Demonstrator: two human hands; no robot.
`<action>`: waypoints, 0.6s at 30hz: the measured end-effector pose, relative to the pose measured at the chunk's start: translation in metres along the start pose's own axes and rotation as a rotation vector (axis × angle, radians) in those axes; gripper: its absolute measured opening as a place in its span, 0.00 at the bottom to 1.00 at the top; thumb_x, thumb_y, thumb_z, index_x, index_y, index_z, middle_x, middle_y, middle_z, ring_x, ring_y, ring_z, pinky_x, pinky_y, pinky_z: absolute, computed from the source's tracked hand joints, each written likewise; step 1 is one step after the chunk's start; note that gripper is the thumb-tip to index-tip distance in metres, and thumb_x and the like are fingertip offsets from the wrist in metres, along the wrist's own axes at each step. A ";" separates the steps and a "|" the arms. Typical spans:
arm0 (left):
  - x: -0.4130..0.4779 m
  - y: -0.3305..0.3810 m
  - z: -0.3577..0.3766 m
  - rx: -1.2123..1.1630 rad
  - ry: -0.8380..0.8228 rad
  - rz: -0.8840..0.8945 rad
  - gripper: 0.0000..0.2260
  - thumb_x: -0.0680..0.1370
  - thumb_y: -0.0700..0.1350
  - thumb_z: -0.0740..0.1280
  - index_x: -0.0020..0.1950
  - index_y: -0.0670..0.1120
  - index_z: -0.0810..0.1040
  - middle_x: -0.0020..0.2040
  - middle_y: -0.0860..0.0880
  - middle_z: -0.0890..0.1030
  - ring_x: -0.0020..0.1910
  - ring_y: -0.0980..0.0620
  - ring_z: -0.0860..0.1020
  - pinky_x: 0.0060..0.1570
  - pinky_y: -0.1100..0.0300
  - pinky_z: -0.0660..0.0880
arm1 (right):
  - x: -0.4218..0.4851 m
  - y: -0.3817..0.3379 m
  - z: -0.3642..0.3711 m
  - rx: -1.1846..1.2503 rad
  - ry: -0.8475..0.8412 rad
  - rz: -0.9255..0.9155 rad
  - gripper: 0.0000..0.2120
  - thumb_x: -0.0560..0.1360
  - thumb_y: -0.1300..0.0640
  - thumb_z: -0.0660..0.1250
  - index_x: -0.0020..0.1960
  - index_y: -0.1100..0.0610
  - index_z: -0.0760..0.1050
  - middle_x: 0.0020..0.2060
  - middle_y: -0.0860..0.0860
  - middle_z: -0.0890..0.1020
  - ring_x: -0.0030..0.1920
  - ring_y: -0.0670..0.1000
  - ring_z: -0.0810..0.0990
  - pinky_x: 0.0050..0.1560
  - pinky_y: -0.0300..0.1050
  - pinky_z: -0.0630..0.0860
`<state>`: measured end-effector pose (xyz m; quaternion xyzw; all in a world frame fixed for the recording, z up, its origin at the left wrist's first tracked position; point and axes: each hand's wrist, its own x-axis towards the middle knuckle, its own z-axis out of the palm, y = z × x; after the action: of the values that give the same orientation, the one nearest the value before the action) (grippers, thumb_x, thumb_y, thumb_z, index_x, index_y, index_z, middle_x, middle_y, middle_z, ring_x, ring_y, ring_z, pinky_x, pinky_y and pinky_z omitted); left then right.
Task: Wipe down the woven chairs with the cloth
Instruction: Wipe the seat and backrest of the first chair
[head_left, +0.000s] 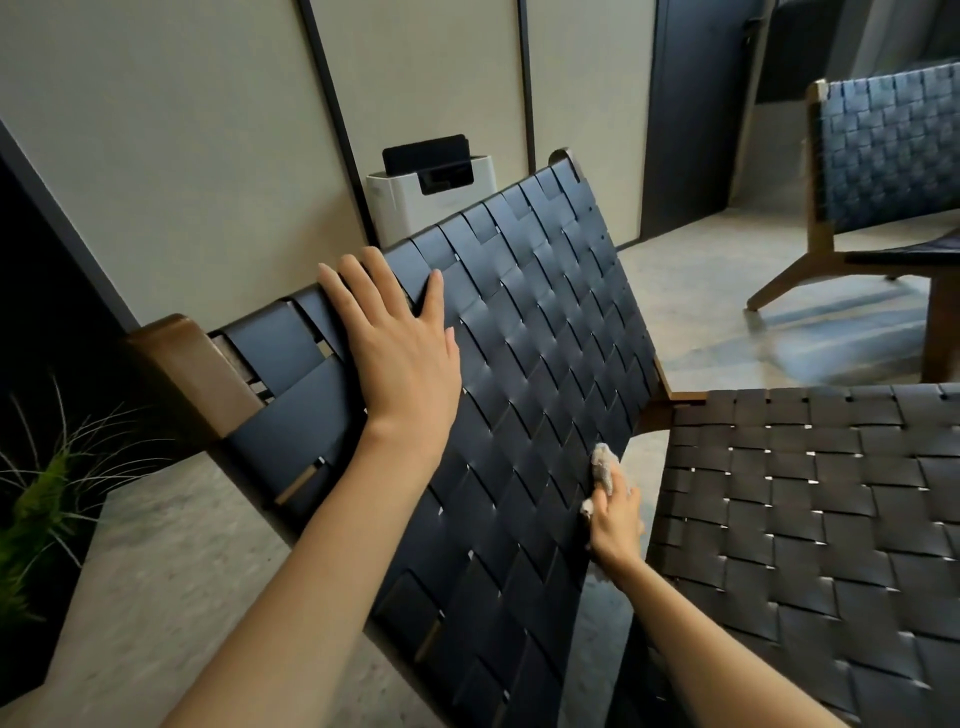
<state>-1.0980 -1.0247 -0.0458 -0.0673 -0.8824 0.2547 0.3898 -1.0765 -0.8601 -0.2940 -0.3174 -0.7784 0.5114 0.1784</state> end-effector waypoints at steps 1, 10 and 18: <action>0.000 0.000 0.000 -0.004 -0.001 0.000 0.24 0.81 0.59 0.46 0.77 0.58 0.50 0.74 0.32 0.57 0.71 0.31 0.58 0.69 0.34 0.52 | -0.002 0.003 -0.003 0.017 -0.014 -0.001 0.23 0.82 0.59 0.52 0.76 0.50 0.57 0.69 0.60 0.66 0.67 0.60 0.66 0.70 0.55 0.59; 0.001 0.000 0.002 -0.018 0.009 -0.007 0.25 0.81 0.59 0.46 0.77 0.55 0.48 0.74 0.32 0.56 0.71 0.30 0.57 0.69 0.33 0.50 | 0.029 -0.208 -0.030 0.169 0.112 -0.772 0.23 0.80 0.59 0.58 0.73 0.46 0.63 0.68 0.54 0.69 0.66 0.56 0.66 0.66 0.56 0.65; 0.004 0.003 0.005 -0.023 -0.007 -0.013 0.26 0.81 0.58 0.48 0.77 0.53 0.46 0.74 0.30 0.53 0.71 0.28 0.55 0.68 0.31 0.46 | 0.048 -0.280 0.005 0.055 0.036 -0.717 0.19 0.81 0.46 0.55 0.72 0.41 0.64 0.75 0.48 0.60 0.75 0.56 0.55 0.73 0.60 0.51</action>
<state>-1.1044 -1.0230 -0.0471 -0.0653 -0.8870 0.2420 0.3877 -1.2018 -0.9081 -0.0440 -0.0282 -0.8229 0.4314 0.3685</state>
